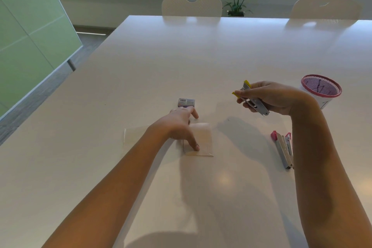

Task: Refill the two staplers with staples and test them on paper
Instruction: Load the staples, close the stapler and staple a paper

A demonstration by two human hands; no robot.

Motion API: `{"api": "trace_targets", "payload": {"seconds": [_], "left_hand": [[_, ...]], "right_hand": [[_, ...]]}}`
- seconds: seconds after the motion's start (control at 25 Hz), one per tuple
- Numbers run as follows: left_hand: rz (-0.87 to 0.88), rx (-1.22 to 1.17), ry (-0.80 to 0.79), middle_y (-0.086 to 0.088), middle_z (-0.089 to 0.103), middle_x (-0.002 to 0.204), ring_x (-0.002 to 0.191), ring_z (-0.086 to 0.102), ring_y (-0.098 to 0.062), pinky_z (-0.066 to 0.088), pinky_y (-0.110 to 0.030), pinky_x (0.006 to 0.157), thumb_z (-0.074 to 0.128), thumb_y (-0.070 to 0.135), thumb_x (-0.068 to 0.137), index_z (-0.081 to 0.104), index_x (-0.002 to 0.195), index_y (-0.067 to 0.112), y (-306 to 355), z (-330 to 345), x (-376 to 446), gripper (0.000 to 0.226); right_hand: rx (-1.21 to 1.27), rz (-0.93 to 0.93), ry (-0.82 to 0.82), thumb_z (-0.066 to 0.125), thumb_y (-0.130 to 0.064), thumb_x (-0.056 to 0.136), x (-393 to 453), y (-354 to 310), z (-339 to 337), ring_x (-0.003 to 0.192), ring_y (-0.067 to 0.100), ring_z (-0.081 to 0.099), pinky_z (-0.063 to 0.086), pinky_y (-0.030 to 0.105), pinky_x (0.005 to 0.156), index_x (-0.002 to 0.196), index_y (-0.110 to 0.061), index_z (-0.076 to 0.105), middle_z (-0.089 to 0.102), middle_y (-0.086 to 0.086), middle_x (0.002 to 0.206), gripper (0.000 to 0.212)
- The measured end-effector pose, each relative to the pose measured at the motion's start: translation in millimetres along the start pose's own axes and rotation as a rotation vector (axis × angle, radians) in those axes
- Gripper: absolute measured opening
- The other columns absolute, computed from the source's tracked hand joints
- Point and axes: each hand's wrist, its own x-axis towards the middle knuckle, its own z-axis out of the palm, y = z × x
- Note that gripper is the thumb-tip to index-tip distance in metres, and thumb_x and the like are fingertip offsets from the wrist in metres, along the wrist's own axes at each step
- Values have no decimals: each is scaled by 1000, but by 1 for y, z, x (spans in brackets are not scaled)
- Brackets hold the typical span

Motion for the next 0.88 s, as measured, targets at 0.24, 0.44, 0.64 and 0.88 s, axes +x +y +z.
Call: {"api": "trace_targets", "payload": {"seconds": [0.24,0.44,0.64,0.88], "left_hand": [[-41,-71,8,-2,59,112,108,54,-22,52,-37,88,100,28,46,56,98,25,-1,4,2,68],[22,-435,87,-13,70,103,97,68,-30,59,-43,84,92,2,61,65,103,11,-3,5,1,51],[69,-849,99,-7,75,96,88,73,-19,60,-26,65,87,-2,69,67,98,12,0,2,3,38],[82,-1115,46,-2,79,96,88,74,-17,61,-31,70,78,13,83,75,104,12,10,-3,7,21]], "right_hand": [[-10,-2,-1,63,-36,89,2,2,-1,71,11,57,47,23,63,93,-9,68,67,2,91,27],[44,5,25,63,-31,93,8,5,3,71,11,57,47,23,62,95,-11,66,66,4,90,21],[151,-72,68,72,-26,86,11,1,15,56,6,59,48,18,52,92,-9,64,65,5,84,20],[122,-214,95,90,-51,50,20,2,24,75,20,51,40,31,65,101,-12,69,60,3,78,69]]}}
